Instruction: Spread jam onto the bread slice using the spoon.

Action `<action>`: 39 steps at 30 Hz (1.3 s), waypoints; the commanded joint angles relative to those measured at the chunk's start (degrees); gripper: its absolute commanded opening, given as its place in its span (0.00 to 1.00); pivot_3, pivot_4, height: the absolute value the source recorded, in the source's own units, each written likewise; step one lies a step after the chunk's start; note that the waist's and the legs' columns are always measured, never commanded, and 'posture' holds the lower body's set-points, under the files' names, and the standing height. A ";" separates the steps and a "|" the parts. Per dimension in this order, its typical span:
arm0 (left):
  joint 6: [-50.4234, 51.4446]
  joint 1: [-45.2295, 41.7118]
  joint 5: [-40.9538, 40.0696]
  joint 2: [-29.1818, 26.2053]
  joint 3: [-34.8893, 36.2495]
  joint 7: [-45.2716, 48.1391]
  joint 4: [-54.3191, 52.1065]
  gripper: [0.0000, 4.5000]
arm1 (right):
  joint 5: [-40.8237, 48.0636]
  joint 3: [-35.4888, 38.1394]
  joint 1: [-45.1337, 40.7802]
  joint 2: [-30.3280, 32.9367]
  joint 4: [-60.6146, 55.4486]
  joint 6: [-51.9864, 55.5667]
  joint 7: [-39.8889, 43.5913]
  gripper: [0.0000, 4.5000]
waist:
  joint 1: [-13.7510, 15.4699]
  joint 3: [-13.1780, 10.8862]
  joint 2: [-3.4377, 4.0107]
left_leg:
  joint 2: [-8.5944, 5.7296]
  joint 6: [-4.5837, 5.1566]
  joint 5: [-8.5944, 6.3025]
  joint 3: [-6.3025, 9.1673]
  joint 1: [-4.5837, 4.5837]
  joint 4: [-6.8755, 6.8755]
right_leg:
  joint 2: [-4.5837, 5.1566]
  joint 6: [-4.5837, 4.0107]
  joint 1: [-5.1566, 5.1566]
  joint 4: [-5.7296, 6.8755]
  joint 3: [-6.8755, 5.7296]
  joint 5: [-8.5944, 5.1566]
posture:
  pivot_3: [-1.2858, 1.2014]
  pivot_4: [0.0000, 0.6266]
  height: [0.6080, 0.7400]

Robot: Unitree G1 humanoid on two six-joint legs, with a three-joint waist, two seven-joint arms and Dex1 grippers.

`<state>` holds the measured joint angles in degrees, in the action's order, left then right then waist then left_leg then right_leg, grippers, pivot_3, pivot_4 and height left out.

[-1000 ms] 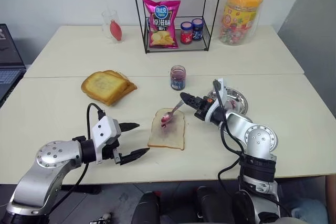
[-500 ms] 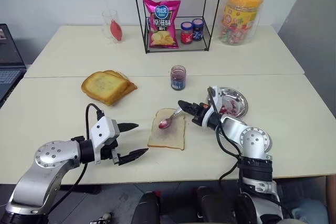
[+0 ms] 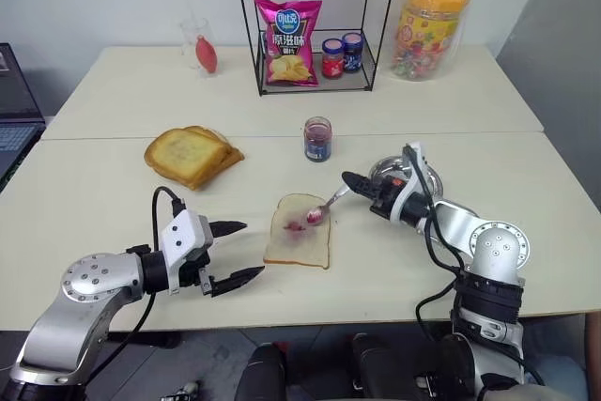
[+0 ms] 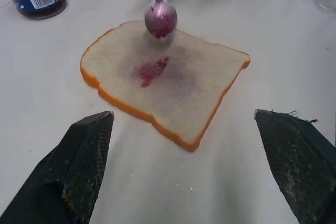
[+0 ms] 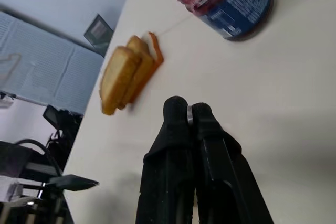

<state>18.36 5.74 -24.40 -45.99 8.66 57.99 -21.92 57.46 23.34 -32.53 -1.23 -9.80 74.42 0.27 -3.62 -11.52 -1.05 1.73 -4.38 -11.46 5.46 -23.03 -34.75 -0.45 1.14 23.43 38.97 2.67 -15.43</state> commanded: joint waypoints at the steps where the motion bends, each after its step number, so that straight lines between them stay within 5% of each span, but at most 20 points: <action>1: -0.64 -0.13 -0.08 -0.17 0.68 -0.42 -1.35 1.00 | 0.77 -1.95 -2.07 -3.23 0.71 -2.48 -1.63 0.01 | -0.07 0.00 0.00 | 0.01 0.00 0.00 0.01 0.00 0.01 | -0.02 0.00 0.00 0.00 -0.01 0.00 | 0.52 0.24 1.00; 6: -0.08 -0.66 -0.28 -0.16 0.30 -0.71 -2.02 1.00 | -2.70 -5.91 -0.23 -5.03 4.60 -5.67 -0.67 0.01 | -0.13 0.00 0.00 | 0.04 0.00 0.00 0.01 -0.01 0.06 | -0.04 0.01 0.02 0.00 -0.02 0.01 | 0.52 0.24 1.00; 14: 0.21 -0.90 -0.46 -0.31 -0.01 -1.08 -2.35 1.00 | -3.73 -6.45 4.31 1.48 3.44 -4.19 1.58 0.01 | 0.26 0.00 0.00 | 0.02 0.00 0.00 0.00 -0.03 0.08 | -0.04 -0.05 0.04 -0.04 0.00 -0.03 | 0.52 0.24 1.00; 23: 0.09 -2.49 -0.29 -0.01 -0.75 -1.13 -1.37 1.00 | 1.68 -2.38 5.49 6.71 -0.61 0.43 -0.14 0.01 | 0.34 0.00 -0.01 | 0.02 0.00 0.00 0.00 -0.02 0.07 | -0.04 -0.11 0.02 -0.04 0.00 -0.07 | 0.52 0.24 1.00; 39: -2.03 -1.66 0.74 0.65 0.45 -2.45 -0.34 1.00 | 12.67 -0.98 0.85 5.90 -1.50 -1.49 -5.24 0.01 | 0.20 0.00 0.00 | 0.04 0.00 -0.01 -0.01 -0.04 0.09 | -0.05 -0.08 0.05 -0.05 0.01 -0.06 | 0.52 0.24 1.00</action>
<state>17.78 3.96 -23.84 -45.48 7.68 55.77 -21.67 69.14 23.48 -30.76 4.84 -10.73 74.72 -5.69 -3.42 -11.52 -1.05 1.76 -4.38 -11.47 5.45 -23.08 -34.65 -0.51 1.07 23.49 38.91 2.68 -15.48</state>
